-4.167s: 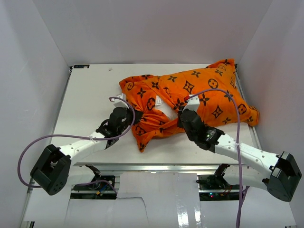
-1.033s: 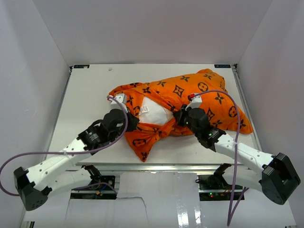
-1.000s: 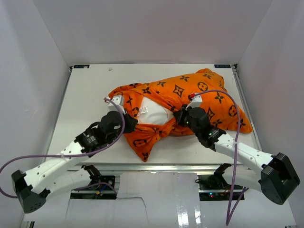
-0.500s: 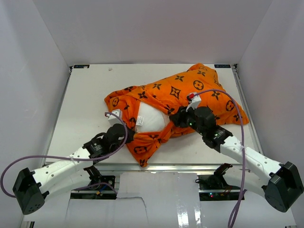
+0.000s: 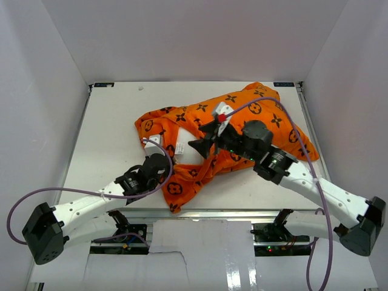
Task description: Remove the pillowcase from the pillow
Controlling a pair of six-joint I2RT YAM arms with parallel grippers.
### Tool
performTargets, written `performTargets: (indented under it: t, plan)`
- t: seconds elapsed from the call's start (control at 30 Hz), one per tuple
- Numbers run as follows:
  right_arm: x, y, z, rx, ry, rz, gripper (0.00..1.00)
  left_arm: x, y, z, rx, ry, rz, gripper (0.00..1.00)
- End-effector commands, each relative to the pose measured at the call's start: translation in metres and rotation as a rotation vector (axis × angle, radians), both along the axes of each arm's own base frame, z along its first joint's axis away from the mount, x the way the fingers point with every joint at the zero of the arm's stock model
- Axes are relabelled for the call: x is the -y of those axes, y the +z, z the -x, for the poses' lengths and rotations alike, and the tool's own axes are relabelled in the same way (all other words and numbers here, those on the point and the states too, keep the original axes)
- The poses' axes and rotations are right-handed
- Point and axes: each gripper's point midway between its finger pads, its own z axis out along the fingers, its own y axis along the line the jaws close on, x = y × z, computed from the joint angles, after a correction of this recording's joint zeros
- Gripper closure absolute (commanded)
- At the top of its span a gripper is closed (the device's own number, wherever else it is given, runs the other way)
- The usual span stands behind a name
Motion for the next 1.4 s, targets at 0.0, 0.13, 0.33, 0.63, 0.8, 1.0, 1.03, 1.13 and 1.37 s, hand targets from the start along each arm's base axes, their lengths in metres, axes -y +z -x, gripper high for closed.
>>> performTargets:
  t: [0.0, 0.13, 0.33, 0.63, 0.8, 1.0, 1.03, 1.13, 1.37]
  plan:
    - [-0.036, -0.048, 0.006, 0.016, 0.066, 0.187, 0.30, 0.001, 0.026, -0.012, 0.067, 0.032, 0.033, 1.00]
    - [-0.055, -0.094, -0.008, -0.082, 0.014, 0.297, 0.27, -0.002, 0.037, -0.010, 0.091, 0.044, 0.069, 1.00]
    - [-0.028, -0.171, -0.055, -0.145, -0.299, 0.424, 0.13, -0.015, 0.038, 0.002, 0.079, 0.064, 0.101, 1.00]
    - [-0.031, -0.264, -0.076, -0.310, -0.395, 0.641, 0.11, -0.042, 0.051, 0.010, 0.084, 0.152, 0.119, 1.00]
    - [-0.033, -0.305, -0.088, -0.387, -0.459, 0.687, 0.43, -0.050, 0.061, 0.013, 0.088, 0.181, 0.134, 1.00]
    - [-0.023, -0.235, -0.143, -0.402, -0.490, 0.482, 0.92, -0.080, 0.080, 0.014, 0.134, 0.290, 0.086, 1.00]
    - [-0.022, -0.213, -0.148, -0.395, -0.470, 0.426, 0.92, -0.085, 0.076, 0.014, 0.128, 0.306, 0.055, 1.00]
    - [0.002, -0.099, -0.166, -0.277, -0.447, 0.213, 0.92, -0.095, 0.058, 0.012, 0.100, 0.362, -0.030, 1.00]
    - [0.043, 0.013, -0.158, -0.180, -0.358, 0.065, 0.92, -0.093, 0.031, 0.003, 0.064, 0.414, -0.090, 1.00]
